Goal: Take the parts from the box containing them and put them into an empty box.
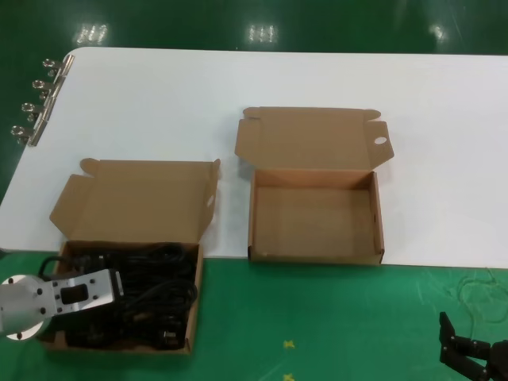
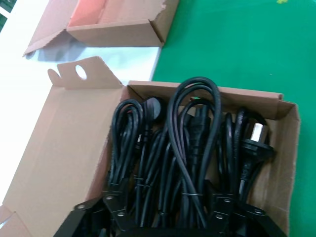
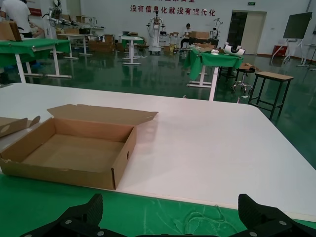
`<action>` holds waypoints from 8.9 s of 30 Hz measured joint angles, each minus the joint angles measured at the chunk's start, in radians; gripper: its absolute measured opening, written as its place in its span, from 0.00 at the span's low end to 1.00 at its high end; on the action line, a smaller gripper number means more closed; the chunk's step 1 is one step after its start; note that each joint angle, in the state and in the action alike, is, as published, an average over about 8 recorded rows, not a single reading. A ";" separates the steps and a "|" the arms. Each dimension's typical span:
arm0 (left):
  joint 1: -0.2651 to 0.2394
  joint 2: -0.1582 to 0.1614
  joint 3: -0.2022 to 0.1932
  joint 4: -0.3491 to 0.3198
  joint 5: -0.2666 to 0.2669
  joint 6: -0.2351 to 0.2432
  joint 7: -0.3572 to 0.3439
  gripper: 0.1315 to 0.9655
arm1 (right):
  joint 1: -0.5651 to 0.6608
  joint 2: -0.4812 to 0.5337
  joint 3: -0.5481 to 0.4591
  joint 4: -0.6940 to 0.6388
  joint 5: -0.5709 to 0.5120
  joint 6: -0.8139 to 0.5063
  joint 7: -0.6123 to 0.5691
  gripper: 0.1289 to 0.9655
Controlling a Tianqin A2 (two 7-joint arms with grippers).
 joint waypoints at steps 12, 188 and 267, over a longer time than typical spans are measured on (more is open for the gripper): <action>0.022 -0.010 0.008 -0.017 -0.011 -0.005 -0.004 0.32 | 0.000 0.000 0.000 0.000 0.000 0.000 0.000 1.00; 0.674 0.347 -0.390 -0.357 -0.795 -0.698 0.475 1.00 | 0.000 0.000 0.000 0.000 0.000 0.000 -0.001 1.00; 0.859 0.280 -0.421 -0.525 -0.788 -0.829 0.088 1.00 | 0.000 0.000 0.000 0.000 0.000 0.000 -0.001 1.00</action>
